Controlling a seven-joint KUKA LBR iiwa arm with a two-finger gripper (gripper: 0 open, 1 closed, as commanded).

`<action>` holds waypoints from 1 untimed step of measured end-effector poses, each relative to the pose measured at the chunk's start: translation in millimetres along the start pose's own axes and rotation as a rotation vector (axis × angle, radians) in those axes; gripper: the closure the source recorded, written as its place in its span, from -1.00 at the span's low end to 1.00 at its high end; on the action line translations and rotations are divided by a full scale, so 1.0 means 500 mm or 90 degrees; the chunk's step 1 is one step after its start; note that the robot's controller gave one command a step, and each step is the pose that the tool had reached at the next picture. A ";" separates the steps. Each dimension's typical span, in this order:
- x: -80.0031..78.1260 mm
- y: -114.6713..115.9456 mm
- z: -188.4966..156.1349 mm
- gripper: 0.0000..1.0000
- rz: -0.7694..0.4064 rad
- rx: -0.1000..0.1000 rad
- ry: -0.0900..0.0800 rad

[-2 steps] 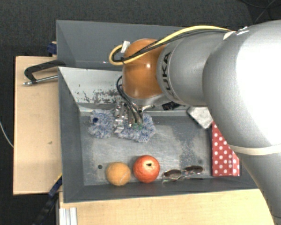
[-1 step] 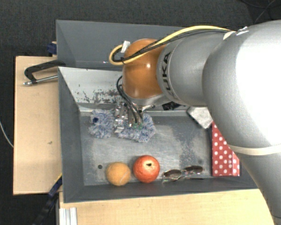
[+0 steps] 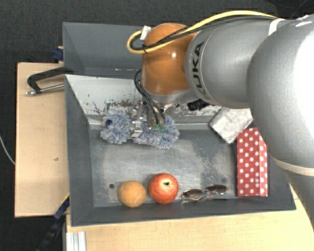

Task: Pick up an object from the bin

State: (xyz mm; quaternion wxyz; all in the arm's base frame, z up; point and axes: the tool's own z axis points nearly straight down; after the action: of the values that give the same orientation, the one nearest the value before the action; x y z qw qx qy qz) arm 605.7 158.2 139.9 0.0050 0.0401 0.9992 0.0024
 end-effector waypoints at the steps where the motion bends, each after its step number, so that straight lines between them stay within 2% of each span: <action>1: 0.006 -0.003 0.065 1.00 0.001 0.002 0.008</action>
Offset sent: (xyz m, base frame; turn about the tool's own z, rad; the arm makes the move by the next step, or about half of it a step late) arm 0.0000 0.0001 0.0465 0.0000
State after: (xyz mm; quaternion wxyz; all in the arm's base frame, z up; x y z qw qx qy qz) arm 603.0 157.2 107.5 -0.0011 0.0406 0.9992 0.0008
